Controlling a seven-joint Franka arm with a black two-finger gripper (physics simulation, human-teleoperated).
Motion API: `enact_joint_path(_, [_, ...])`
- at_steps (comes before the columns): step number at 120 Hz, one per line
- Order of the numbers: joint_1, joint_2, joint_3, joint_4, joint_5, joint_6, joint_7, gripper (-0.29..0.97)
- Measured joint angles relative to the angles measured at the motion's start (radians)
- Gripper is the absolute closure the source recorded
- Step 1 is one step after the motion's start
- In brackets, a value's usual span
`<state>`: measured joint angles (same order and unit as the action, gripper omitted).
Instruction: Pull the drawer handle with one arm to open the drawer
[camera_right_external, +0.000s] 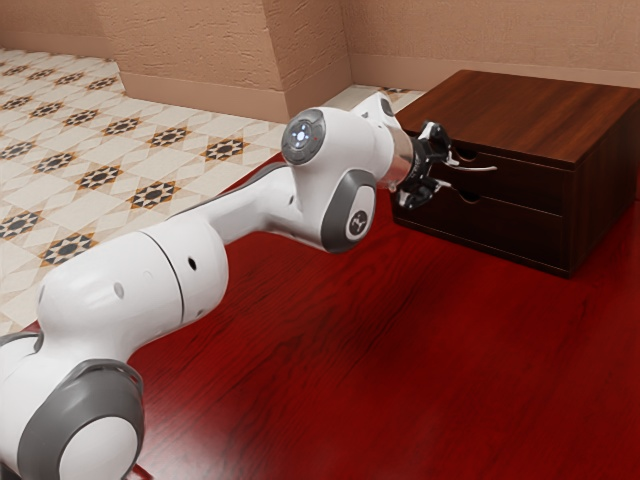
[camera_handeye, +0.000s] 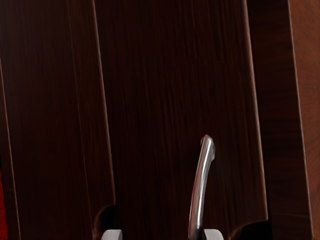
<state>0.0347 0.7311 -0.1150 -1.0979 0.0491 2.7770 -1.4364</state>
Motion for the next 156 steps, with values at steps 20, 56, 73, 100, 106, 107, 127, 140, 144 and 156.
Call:
enact_joint_path(20, [-0.004, -0.008, 0.002, -0.011, -0.009, -0.002, -0.011, 0.60])
enact_joint_path(56, [-0.012, -0.065, 0.012, -0.090, -0.046, -0.003, -0.025, 0.64])
enact_joint_path(73, [-0.020, -0.133, 0.036, -0.170, -0.048, -0.002, -0.033, 0.66])
enact_joint_path(100, [-0.027, -0.142, 0.038, -0.192, -0.062, -0.002, -0.045, 0.59])
enact_joint_path(106, [-0.028, -0.146, 0.038, -0.204, -0.065, -0.003, -0.050, 0.59])
enact_joint_path(107, [-0.027, -0.148, 0.038, -0.207, -0.066, -0.003, -0.051, 0.59])
enact_joint_path(127, [-0.037, -0.186, 0.049, -0.256, -0.070, -0.003, -0.068, 0.62])
enact_joint_path(140, [-0.047, -0.219, 0.064, -0.297, -0.073, -0.003, -0.080, 0.63])
enact_joint_path(144, [-0.048, -0.229, 0.065, -0.312, -0.074, -0.003, -0.083, 0.64])
enact_joint_path(156, [-0.049, -0.267, 0.075, -0.361, -0.075, -0.003, -0.095, 0.64])
